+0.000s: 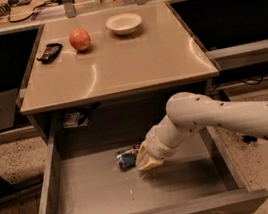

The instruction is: Place redbull can into top drawer

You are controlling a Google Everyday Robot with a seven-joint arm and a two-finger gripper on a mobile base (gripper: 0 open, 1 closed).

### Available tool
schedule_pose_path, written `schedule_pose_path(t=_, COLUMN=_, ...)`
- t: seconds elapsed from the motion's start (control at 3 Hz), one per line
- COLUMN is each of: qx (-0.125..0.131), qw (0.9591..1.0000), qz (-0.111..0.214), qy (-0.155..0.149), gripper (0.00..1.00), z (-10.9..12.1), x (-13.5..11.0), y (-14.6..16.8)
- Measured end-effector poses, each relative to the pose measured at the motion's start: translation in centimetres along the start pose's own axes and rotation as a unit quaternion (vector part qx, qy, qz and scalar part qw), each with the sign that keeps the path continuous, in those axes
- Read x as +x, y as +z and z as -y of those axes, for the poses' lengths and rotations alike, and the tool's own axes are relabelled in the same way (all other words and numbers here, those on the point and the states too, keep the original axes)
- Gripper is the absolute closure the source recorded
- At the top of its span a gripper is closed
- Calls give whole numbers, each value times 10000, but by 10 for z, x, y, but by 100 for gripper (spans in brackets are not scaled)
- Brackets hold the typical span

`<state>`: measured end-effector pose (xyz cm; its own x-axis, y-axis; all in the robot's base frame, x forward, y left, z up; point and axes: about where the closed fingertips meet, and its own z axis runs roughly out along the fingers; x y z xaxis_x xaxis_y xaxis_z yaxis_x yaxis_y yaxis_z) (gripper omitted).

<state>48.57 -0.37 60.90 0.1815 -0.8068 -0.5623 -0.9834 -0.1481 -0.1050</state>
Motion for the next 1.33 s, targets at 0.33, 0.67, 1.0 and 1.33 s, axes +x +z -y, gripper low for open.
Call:
schedule_pose_path(t=0.33, qx=0, qw=10000, qz=0, qy=0, gripper=11, z=0, x=0, y=0)
schedule_pose_path(t=0.67, qx=-1, qw=10000, qz=0, qy=0, gripper=0, z=0, x=0, y=0)
schedule_pose_path(t=1.0, qx=0, qw=10000, qz=-1, qy=0, gripper=0, z=0, x=0, y=0)
schedule_pose_path(t=1.33, qx=88, qw=9998, qz=-160, qy=56, gripper=0, z=-2, x=-1, y=-27)
